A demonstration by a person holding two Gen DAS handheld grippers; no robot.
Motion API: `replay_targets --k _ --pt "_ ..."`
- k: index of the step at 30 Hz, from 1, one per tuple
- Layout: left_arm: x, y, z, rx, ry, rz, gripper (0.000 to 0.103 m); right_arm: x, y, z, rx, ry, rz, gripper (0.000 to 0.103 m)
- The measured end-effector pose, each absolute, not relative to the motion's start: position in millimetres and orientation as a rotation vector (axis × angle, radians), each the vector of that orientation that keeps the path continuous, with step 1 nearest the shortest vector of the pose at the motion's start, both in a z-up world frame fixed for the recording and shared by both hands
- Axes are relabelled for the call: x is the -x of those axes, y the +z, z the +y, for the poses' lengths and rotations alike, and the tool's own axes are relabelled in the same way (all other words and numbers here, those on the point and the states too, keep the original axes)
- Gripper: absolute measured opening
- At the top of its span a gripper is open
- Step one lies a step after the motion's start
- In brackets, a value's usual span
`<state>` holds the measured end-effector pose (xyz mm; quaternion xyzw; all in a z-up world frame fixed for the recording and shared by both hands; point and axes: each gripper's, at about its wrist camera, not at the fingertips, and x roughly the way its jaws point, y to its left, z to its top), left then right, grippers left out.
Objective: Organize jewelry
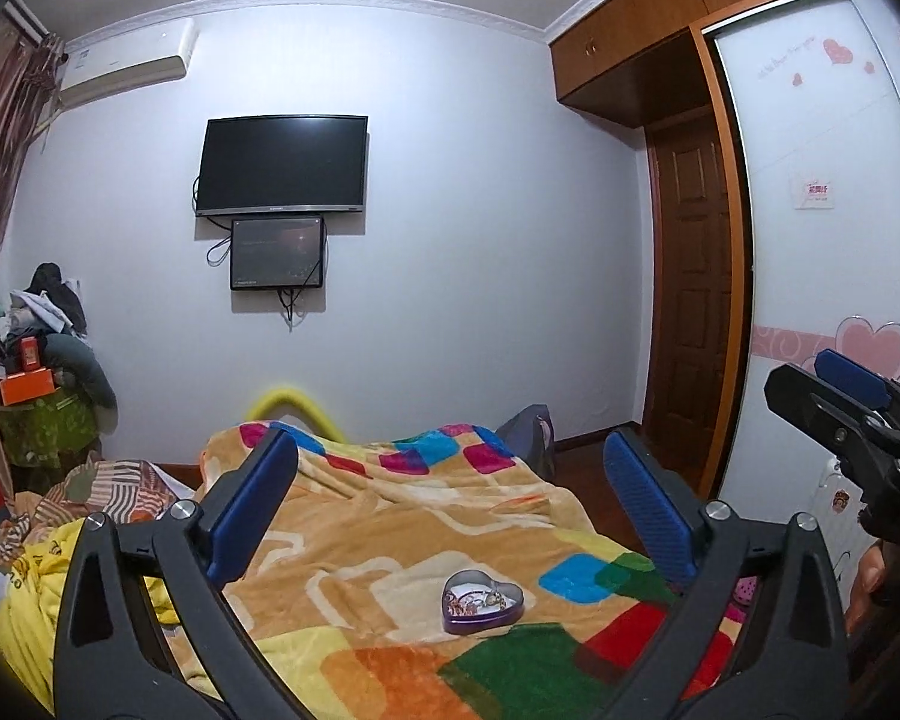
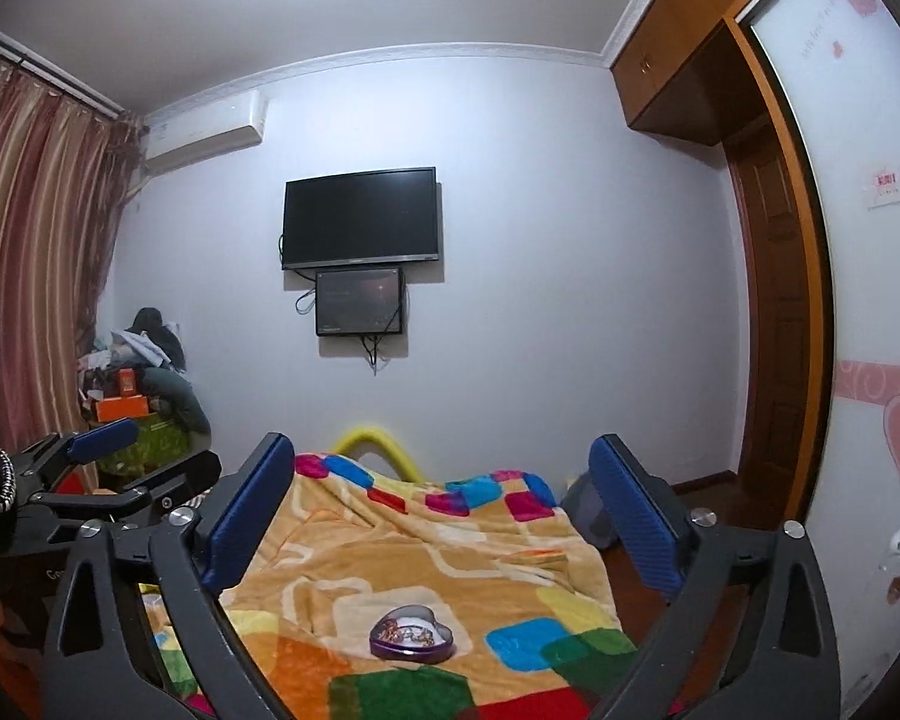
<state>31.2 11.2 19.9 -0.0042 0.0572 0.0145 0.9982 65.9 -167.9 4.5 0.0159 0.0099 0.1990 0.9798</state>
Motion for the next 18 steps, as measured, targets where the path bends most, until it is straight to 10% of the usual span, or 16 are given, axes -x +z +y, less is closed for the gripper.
replay_targets --k 18 --pt "-32.6 14.5 12.8 0.02 0.039 0.138 0.103 -57.4 -4.0 -172.0 -0.001 0.396 0.065 0.098"
